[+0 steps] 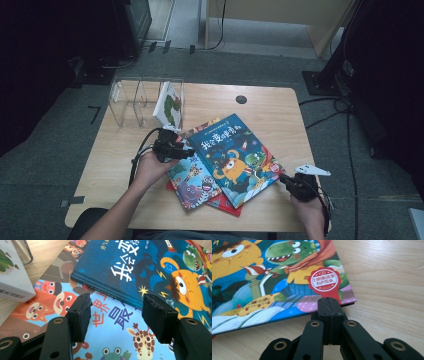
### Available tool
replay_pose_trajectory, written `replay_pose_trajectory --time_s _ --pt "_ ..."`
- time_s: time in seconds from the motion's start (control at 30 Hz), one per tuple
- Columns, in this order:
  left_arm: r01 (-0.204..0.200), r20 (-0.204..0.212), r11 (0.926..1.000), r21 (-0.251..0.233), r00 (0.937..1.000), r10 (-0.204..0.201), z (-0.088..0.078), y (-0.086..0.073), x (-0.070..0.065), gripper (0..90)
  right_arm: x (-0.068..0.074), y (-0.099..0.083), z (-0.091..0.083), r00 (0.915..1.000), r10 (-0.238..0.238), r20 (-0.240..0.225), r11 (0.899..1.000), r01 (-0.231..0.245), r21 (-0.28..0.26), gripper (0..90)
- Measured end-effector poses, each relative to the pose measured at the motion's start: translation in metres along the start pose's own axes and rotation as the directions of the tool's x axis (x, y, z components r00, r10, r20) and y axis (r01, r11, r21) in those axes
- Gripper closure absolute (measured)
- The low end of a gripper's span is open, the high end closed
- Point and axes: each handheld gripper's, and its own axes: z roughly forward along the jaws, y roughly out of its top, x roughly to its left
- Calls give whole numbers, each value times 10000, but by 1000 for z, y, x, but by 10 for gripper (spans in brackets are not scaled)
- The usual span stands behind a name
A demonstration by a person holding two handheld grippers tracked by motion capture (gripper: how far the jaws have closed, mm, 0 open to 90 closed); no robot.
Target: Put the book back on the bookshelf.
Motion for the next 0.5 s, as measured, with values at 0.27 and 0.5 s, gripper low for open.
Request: replay_pose_trajectory --time_s 0.27,0.5 --pt "165 -153 9999 -14 9997 -166 -3 -5 5 400 -11 7 7 9995 259 197 9996 -257 -88 900" --pt "202 -225 9998 -9 9995 -202 -3 -10 6 395 -20 18 18 9991 311 291 9993 -305 -197 900"
